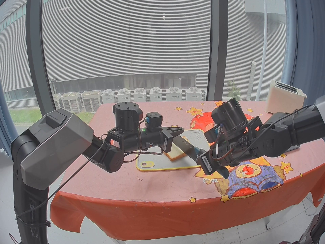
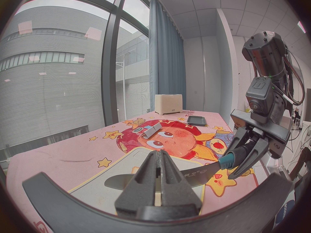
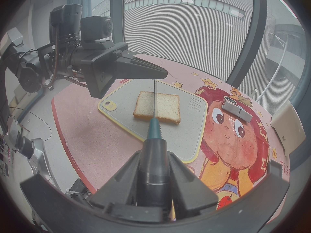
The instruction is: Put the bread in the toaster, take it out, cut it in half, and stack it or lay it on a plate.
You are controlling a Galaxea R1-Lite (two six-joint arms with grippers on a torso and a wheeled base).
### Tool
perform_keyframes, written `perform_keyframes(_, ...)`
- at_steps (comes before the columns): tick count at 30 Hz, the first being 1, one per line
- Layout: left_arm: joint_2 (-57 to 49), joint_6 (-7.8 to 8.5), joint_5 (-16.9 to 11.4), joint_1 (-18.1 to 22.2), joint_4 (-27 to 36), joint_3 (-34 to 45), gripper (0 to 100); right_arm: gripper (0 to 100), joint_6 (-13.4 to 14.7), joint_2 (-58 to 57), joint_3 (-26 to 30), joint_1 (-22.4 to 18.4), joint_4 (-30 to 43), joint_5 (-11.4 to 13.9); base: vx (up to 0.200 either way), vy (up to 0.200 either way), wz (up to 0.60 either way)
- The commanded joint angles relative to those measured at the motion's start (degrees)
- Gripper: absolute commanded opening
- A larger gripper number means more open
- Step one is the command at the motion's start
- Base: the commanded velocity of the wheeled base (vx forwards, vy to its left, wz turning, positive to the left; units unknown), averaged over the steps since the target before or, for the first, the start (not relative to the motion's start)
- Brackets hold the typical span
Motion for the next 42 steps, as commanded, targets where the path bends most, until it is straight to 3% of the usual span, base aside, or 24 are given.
perform_keyframes(1,0.51,-0.01,0.06,-0.05,0.0,-0.39,0,0,0.18,0.08,0.15,0.17,0.06,-0.08,0.0,0.0,0.0)
perform_keyframes(11,3.67,-0.19,0.23,-0.05,-0.18,-4.0,0,0,0.35,0.7,0.24,0.34,0.15,-0.26,0.0,0.0,0.0)
perform_keyframes(42,6.57,-0.01,-0.03,0.04,0.09,-3.65,0,0,1.49,0.34,0.95,0.52,0.32,-1.05,0.0,0.0,0.0)
